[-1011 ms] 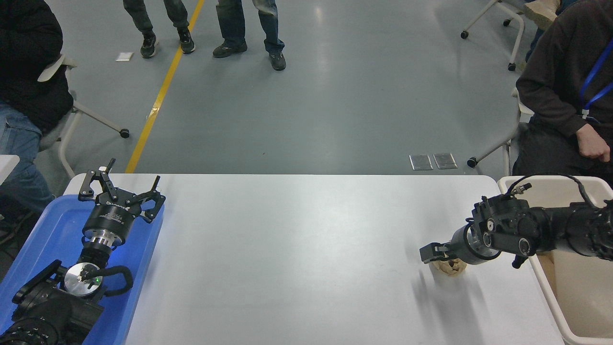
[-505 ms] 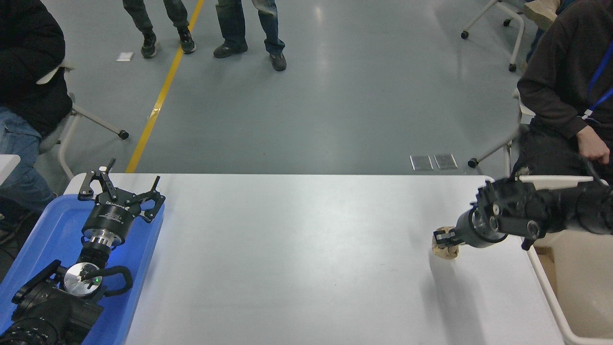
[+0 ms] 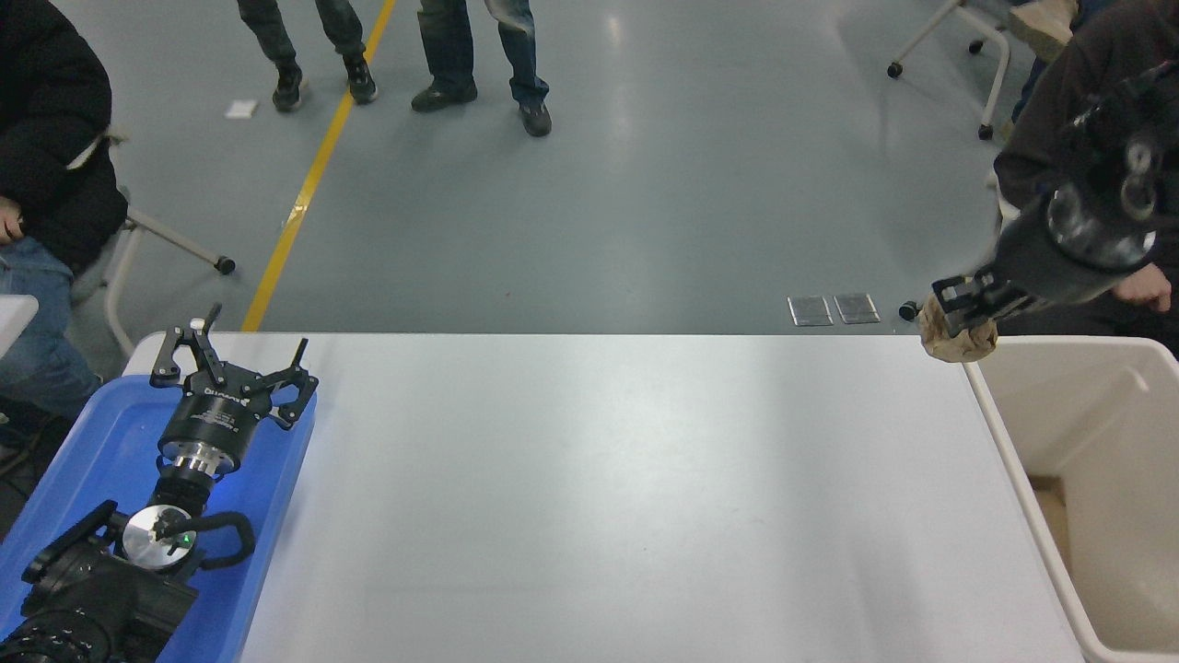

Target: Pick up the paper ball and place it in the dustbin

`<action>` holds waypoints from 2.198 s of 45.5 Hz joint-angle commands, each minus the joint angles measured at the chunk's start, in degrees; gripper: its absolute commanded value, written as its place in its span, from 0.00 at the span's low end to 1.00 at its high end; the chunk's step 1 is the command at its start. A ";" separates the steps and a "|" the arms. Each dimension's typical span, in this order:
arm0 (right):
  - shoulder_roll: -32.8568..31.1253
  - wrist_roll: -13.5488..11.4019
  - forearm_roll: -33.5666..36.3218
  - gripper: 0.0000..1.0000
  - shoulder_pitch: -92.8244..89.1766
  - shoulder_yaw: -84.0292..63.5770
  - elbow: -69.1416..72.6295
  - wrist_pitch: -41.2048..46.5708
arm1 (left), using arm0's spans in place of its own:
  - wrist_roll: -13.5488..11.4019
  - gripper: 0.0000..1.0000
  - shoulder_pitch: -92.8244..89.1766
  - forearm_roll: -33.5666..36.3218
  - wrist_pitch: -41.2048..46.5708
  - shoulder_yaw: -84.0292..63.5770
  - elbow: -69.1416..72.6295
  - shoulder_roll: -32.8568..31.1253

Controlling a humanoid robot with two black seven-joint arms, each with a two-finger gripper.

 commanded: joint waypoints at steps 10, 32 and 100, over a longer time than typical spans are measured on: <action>-0.51 1.02 -0.38 0.00 7.56 -4.38 1.60 4.32 | -0.09 0.99 0.00 0.00 0.00 0.00 -0.06 0.00; -18.43 1.11 -13.04 0.00 -27.74 -8.51 -27.83 -17.72 | -0.09 0.99 0.09 -0.09 0.00 -0.09 0.02 0.00; -5.51 -3.55 -5.48 1.00 -85.10 32.90 -61.18 -32.68 | 0.00 0.99 -0.09 0.00 0.00 0.00 -0.06 0.00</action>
